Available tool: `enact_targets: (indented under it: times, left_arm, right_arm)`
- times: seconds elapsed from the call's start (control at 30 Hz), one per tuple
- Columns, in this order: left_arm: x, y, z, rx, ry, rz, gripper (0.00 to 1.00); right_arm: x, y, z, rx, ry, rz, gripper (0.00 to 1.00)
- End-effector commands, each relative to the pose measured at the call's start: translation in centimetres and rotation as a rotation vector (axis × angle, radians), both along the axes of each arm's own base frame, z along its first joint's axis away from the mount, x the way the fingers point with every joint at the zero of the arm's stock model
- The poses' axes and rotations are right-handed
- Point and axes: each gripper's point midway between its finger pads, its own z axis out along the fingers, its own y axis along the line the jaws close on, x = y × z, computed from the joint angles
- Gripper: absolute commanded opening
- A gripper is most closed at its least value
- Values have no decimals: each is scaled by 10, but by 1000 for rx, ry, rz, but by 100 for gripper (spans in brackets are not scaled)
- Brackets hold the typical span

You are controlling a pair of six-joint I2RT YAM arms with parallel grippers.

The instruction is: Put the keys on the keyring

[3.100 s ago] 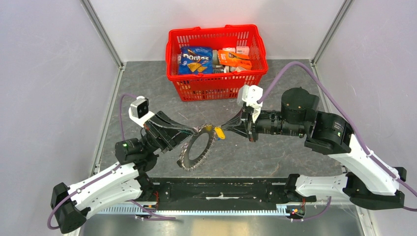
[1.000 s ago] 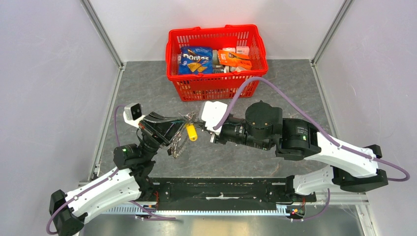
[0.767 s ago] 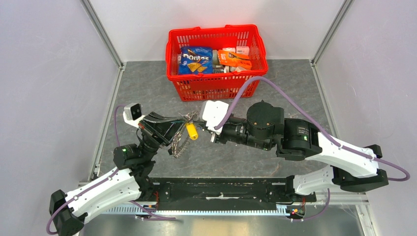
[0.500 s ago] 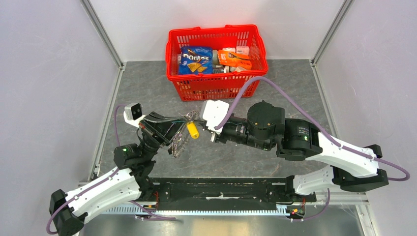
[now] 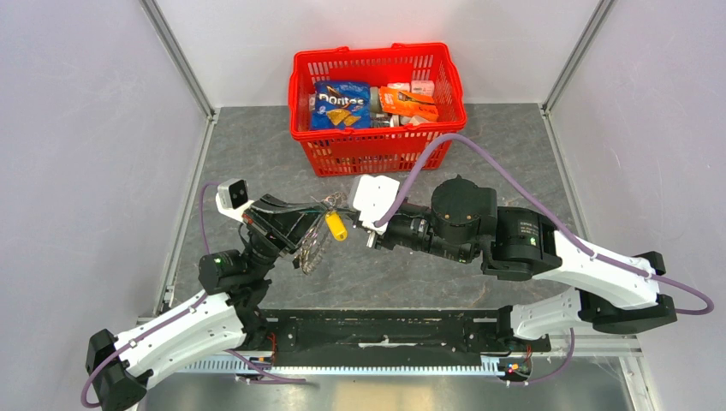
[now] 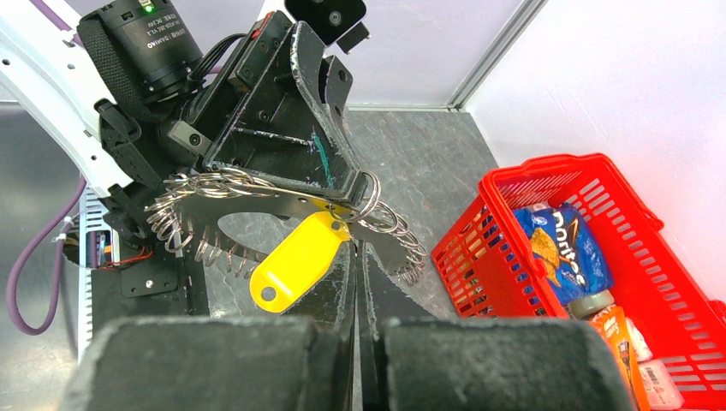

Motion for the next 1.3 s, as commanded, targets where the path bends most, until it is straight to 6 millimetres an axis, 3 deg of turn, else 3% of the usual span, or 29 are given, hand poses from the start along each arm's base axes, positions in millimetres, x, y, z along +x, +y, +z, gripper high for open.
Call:
enact_targets:
  times: [0.0,1.27]
  left_arm:
    - [-8,6,10,-37,-26,-25,2]
    - [-5,-6,-2,39,1,-34,2]
  right_arm:
    - [-2,-10,45,135,-33,-5,0]
    - [-5,-16,58,160,-65,-24,0]
